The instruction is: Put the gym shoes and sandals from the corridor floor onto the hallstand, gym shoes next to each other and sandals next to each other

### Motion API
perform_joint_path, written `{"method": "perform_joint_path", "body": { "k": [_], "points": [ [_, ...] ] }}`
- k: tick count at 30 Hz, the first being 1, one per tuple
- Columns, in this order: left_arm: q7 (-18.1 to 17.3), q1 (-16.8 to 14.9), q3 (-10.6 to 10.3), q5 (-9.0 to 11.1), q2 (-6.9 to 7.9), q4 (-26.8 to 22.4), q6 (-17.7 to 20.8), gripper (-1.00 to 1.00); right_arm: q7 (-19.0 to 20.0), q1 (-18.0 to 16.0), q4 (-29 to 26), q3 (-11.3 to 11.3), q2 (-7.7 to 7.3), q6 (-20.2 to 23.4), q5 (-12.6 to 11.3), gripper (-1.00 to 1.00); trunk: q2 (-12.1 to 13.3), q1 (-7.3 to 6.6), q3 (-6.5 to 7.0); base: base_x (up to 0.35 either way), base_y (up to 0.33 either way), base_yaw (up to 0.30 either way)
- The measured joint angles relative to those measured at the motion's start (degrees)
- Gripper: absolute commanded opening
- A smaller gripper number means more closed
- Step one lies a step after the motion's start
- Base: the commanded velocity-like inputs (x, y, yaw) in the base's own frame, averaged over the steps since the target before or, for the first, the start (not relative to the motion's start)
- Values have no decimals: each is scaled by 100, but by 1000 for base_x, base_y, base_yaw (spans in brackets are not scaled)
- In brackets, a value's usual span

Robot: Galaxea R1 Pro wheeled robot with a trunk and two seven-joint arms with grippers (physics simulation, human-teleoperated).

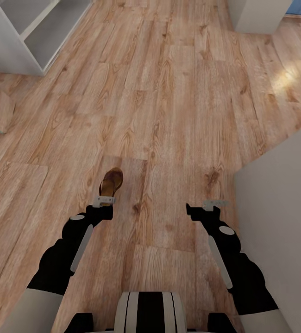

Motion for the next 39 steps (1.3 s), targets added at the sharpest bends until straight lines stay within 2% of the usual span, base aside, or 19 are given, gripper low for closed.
{"method": "perform_joint_path", "body": {
  "k": [32,39],
  "points": [
    [-7,3,-18,11,-48,27,-4,-100,0,0,1,31,0,0,1,100,43,-82,987,0,0,0],
    [-11,3,-19,150,-89,29,-5,-100,0,0,1,31,0,0,1,100,52,-101,1208,0,0,0]
  ]
}}
